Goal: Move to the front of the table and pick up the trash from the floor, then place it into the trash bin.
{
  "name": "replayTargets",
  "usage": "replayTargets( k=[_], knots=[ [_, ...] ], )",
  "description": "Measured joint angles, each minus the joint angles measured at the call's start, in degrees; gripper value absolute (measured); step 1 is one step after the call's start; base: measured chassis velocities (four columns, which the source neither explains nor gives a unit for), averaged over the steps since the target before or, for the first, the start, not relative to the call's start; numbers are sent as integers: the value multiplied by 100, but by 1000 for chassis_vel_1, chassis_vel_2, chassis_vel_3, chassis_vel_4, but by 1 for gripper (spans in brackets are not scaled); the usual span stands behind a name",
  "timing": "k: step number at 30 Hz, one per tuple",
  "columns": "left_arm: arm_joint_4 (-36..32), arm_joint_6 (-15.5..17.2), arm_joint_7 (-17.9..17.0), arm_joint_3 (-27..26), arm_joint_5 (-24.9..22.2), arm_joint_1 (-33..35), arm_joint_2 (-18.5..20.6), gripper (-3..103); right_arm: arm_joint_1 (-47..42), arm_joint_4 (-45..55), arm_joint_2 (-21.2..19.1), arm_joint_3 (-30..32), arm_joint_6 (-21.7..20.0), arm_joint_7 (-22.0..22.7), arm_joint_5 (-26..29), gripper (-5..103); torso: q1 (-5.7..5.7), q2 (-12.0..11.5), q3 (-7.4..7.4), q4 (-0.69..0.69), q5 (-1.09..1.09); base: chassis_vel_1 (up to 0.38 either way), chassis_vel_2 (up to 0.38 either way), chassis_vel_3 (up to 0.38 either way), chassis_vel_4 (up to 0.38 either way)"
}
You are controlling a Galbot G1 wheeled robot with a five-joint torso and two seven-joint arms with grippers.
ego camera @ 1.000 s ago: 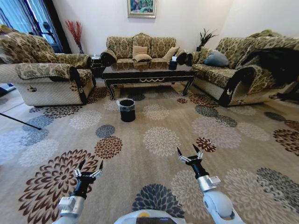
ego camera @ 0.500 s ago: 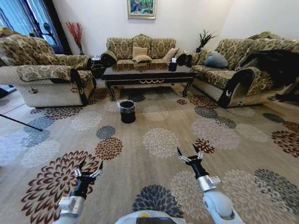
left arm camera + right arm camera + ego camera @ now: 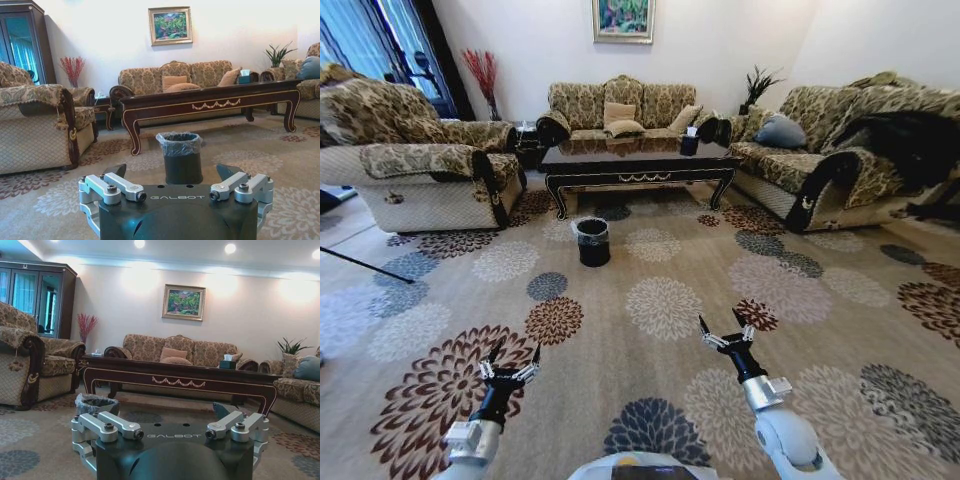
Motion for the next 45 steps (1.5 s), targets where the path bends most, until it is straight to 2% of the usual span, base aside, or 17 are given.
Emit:
replayTargets(
  k=[21, 45],
  knots=[
    [0, 0, 0, 0, 0, 0, 0, 100, 0, 0, 0, 0, 0, 0, 0, 100, 132, 457, 326, 0, 0, 0, 0, 0, 0],
    [0, 0, 0, 0, 0, 0, 0, 100, 0, 0, 0, 0, 0, 0, 0, 100, 335, 1031, 698, 0, 0, 0, 0, 0, 0]
  ],
)
